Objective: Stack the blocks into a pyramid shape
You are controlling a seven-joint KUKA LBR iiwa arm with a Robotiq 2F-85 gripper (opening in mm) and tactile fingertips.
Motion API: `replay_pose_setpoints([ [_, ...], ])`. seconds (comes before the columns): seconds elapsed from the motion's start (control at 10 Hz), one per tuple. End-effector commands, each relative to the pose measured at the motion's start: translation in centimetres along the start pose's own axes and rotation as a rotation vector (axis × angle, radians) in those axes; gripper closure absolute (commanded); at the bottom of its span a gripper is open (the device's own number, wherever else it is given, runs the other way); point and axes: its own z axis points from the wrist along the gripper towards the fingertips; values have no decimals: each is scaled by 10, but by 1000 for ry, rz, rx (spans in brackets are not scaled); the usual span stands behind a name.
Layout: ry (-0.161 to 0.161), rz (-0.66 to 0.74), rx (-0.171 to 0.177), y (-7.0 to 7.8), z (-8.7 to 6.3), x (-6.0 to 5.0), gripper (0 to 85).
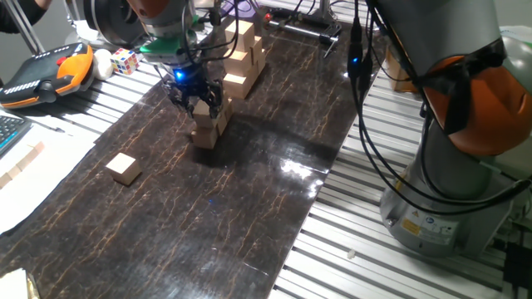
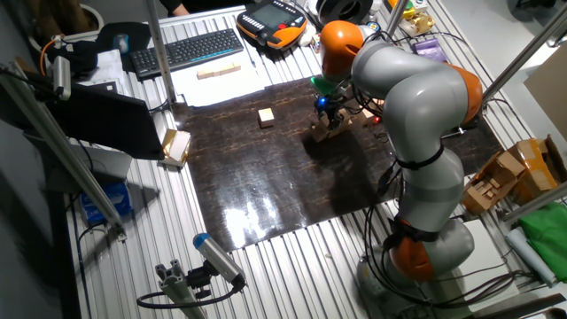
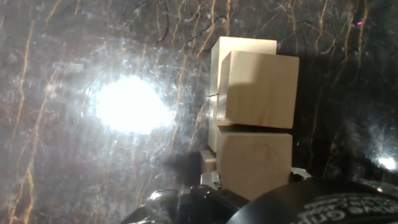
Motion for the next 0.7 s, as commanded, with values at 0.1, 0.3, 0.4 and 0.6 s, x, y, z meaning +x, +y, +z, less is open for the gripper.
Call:
replay_pose_setpoints([
  [0.1, -1, 4, 4, 0, 0, 0, 357],
  [0.3, -5, 9, 3, 2, 0, 0, 273],
  [0.4, -5, 14, 3, 2, 0, -1, 263],
  [0.6, -3, 15, 7, 3, 0, 0, 267],
])
